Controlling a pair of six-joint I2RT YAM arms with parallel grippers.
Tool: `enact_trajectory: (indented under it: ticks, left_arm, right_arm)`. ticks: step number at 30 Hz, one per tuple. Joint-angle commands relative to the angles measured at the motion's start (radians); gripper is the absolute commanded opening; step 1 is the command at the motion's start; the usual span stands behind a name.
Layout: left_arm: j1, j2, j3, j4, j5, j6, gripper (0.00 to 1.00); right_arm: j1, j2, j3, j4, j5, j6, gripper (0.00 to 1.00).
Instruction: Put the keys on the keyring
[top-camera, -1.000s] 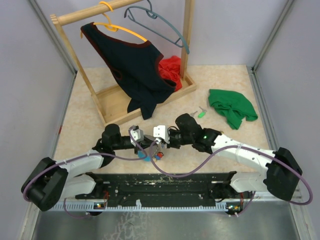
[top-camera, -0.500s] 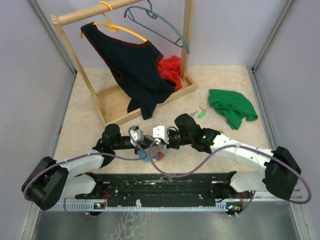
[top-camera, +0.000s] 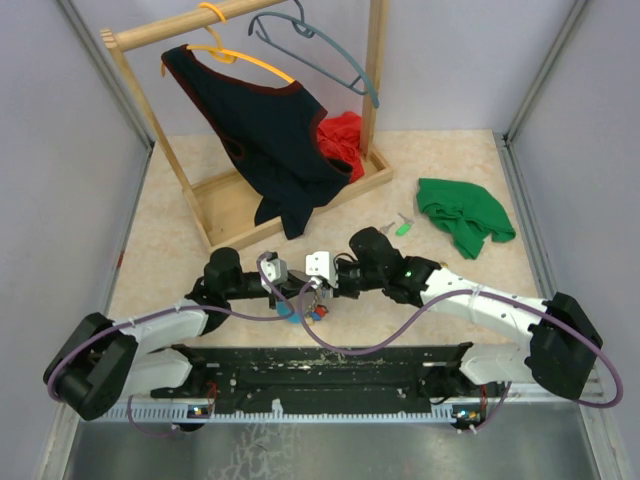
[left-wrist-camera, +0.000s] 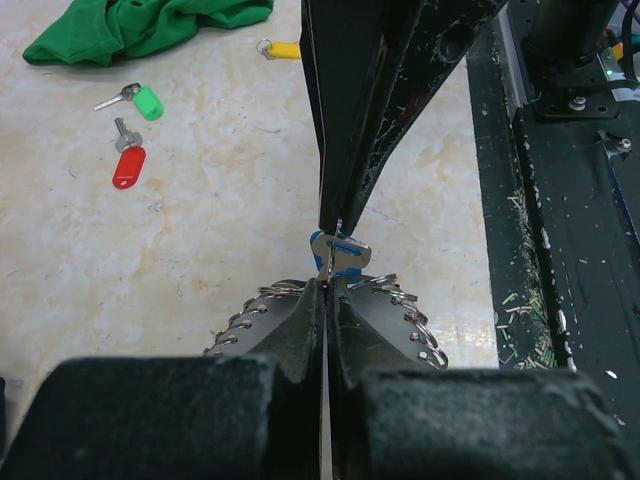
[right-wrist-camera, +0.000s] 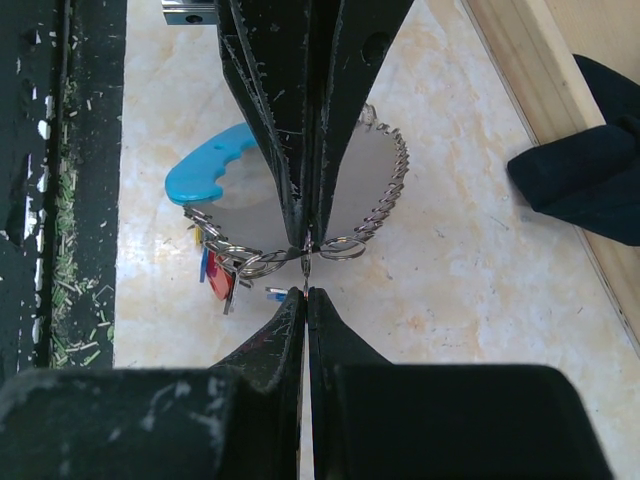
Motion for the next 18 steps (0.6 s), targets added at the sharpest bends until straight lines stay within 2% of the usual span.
enact_trajectory:
  ticks: [1, 18]
  left_arm:
    - [0.004, 0.003, 0.005, 0.051, 0.025, 0.001, 0.00]
    - [0.004, 0.001, 0.005, 0.049, 0.027, 0.004, 0.00]
  right_arm:
    - [0.011, -0.018, 0.007, 0.058, 0.004, 0.008, 0.00]
    - [0.011, -0.006, 0.016, 0.051, -0.023, 0.012, 0.00]
